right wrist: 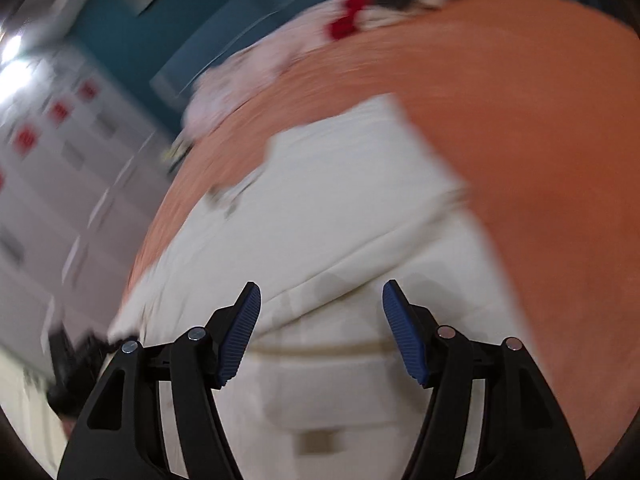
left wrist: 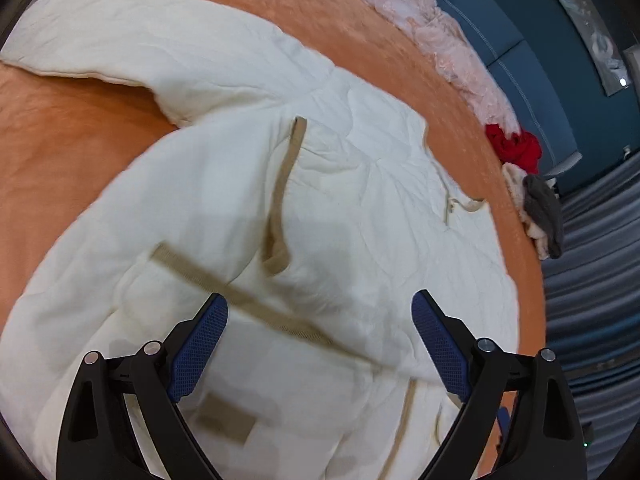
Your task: Fold large clothes
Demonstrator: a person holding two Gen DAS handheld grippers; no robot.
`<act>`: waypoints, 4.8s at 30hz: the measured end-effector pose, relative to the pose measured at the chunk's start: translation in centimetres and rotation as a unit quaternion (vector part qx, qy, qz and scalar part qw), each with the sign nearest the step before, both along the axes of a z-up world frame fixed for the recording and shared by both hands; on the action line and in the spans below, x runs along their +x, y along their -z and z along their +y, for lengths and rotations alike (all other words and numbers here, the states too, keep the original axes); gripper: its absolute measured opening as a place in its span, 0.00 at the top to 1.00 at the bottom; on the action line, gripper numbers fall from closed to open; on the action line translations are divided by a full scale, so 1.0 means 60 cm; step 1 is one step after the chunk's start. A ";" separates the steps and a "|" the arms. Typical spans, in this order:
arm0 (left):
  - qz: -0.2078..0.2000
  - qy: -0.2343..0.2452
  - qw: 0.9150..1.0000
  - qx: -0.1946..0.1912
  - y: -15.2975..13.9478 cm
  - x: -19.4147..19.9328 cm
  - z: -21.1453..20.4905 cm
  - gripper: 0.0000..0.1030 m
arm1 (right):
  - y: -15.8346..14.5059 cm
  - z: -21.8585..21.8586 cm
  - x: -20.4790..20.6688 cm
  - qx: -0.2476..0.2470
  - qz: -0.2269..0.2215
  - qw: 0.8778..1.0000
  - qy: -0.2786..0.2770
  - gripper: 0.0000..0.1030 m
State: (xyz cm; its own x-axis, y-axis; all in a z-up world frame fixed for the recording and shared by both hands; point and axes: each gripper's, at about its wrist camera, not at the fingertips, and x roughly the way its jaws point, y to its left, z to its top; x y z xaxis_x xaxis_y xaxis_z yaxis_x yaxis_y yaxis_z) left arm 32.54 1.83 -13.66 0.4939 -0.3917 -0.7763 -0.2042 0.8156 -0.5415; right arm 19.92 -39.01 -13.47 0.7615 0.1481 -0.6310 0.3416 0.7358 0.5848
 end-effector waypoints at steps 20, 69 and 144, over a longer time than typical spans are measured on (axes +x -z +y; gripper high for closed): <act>-0.055 0.046 0.983 0.170 0.037 0.014 -0.006 0.95 | 0.042 -0.015 0.071 -0.086 0.028 0.996 0.012 0.94; -0.137 -0.053 0.987 0.065 -0.057 -0.055 0.228 0.61 | 0.078 0.340 0.164 -0.267 0.042 0.951 -0.151 0.75; 0.012 -0.108 0.972 -0.208 0.017 0.085 0.179 0.72 | -0.065 0.100 0.125 -0.155 -0.006 0.987 -0.050 0.99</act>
